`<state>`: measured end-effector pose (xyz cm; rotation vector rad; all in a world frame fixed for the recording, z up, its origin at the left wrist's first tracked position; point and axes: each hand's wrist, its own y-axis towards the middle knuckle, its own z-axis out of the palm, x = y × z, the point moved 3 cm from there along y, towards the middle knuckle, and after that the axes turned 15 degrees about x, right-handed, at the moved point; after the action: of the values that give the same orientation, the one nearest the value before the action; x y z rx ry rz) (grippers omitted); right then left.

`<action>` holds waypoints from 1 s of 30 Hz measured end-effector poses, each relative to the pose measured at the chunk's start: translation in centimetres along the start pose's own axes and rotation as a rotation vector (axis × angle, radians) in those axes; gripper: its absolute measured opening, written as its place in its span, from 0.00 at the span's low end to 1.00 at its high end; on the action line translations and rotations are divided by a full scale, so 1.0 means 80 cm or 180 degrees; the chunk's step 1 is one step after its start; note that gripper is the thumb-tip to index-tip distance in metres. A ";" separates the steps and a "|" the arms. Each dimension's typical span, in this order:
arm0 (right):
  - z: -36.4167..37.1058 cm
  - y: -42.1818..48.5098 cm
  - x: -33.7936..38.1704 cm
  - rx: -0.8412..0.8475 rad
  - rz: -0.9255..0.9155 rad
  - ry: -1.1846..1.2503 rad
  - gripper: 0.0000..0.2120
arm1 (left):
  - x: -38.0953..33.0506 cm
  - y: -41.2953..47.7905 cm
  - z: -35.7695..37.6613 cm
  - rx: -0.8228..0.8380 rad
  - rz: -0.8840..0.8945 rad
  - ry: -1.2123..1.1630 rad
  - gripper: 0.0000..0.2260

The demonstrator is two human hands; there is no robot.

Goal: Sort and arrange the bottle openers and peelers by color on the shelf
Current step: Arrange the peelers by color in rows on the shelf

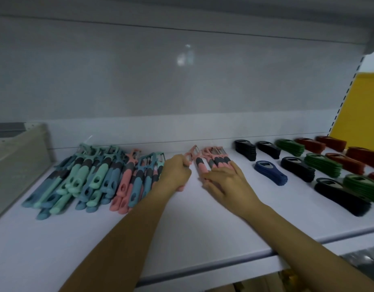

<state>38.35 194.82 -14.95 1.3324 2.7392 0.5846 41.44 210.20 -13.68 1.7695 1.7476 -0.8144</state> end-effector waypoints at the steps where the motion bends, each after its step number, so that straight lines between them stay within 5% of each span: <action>1: -0.002 -0.001 0.001 -0.0122 0.0008 -0.0007 0.13 | 0.000 0.001 -0.002 -0.0042 0.0006 -0.0490 0.07; 6: -0.009 0.000 0.004 -0.0527 0.0066 0.0122 0.16 | -0.013 -0.011 0.001 0.0256 -0.0040 -0.2673 0.10; 14: -0.008 0.001 -0.007 -0.0733 0.0249 0.0365 0.17 | -0.016 -0.008 0.008 0.0026 0.0088 -0.2170 0.12; 21: -0.011 -0.006 -0.007 -0.0579 0.0379 0.0811 0.24 | -0.020 0.005 0.014 0.0000 0.0086 -0.3184 0.12; 30: -0.022 -0.007 -0.006 -0.0939 0.0287 0.1062 0.14 | -0.023 0.001 0.026 0.0537 0.0142 -0.3954 0.11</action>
<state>37.89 193.61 -13.57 1.3964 2.6911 1.2673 41.44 207.42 -13.78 0.9223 0.7946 -1.5890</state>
